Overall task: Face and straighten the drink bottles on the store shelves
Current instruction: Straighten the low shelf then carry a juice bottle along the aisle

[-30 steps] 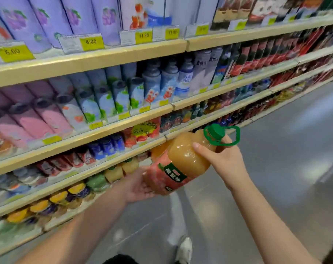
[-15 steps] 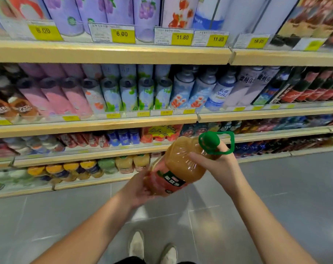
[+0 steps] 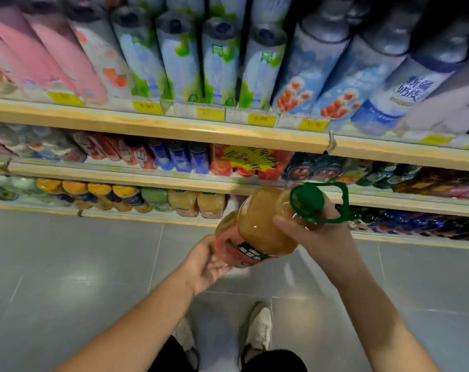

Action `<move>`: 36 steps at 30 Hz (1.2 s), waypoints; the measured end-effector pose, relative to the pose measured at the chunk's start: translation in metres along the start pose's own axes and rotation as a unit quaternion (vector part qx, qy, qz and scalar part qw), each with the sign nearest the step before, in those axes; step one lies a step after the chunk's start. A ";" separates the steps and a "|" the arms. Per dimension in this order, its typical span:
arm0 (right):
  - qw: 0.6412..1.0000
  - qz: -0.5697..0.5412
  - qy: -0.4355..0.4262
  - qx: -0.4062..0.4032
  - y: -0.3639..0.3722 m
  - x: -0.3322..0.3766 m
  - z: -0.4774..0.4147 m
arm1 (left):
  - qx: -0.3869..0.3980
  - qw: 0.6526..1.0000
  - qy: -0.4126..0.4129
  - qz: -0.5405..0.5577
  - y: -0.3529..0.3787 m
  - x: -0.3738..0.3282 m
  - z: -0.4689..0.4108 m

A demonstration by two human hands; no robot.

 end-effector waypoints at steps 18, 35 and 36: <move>0.977 0.117 -0.178 -0.004 0.049 -0.287 -0.142 | 0.015 0.999 0.033 0.006 -0.139 0.015 -0.334; 0.959 0.187 -0.210 -0.044 0.067 -0.351 -0.182 | 0.044 0.988 0.071 0.129 -0.138 0.014 -0.421; 0.957 0.191 -0.212 -0.046 0.069 -0.352 -0.183 | 0.038 0.990 0.075 0.115 -0.136 0.011 -0.424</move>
Point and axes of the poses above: each hand's wrist, its own z-axis away from the middle knuckle, its own y-axis out of the palm, x = y × z, the point moved 4 cm from there along -z, towards the middle knuckle, and after that the axes turned 4 degrees about x, right-handed, at the moved point
